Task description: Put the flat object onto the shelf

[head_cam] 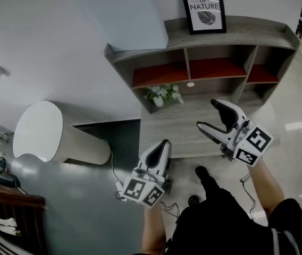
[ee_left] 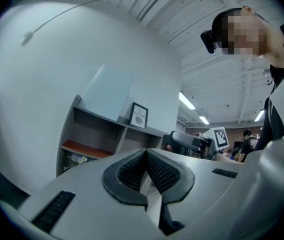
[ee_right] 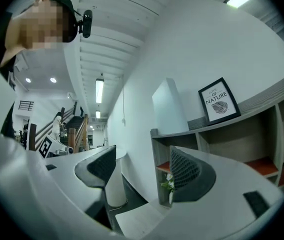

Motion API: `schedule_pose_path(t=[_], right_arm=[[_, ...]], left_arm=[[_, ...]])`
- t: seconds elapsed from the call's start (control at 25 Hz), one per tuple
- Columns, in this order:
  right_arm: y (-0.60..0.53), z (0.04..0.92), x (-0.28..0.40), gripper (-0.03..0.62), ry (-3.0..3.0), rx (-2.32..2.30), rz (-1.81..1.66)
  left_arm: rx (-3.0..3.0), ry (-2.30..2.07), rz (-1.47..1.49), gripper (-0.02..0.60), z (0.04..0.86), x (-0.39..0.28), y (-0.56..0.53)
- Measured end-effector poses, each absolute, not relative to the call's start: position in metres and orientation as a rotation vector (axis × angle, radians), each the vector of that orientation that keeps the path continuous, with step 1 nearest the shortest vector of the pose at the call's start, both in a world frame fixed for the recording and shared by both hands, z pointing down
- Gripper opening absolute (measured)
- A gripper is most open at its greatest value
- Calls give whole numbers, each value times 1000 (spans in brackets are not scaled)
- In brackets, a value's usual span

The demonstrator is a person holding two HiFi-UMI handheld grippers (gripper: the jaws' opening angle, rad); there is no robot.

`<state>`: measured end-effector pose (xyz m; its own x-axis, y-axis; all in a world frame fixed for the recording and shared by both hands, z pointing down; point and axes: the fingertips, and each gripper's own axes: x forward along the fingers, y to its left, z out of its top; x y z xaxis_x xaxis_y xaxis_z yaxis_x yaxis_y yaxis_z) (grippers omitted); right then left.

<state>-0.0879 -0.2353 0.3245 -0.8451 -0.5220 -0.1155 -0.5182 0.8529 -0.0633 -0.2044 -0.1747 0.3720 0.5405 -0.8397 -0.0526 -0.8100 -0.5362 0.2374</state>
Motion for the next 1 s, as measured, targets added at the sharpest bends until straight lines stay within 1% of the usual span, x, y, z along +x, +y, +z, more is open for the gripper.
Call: schedule_pose_path(t=[0.48,1.0], right_arm=[[-99,354,-68,311,2864,-987,-110],[-28,364,-52,302,2799,-1086,-120]], left_arm=[[2661,-1228,-213,14,391,-183,-77],[2704,-1098,-183,14,398,-158,-36]])
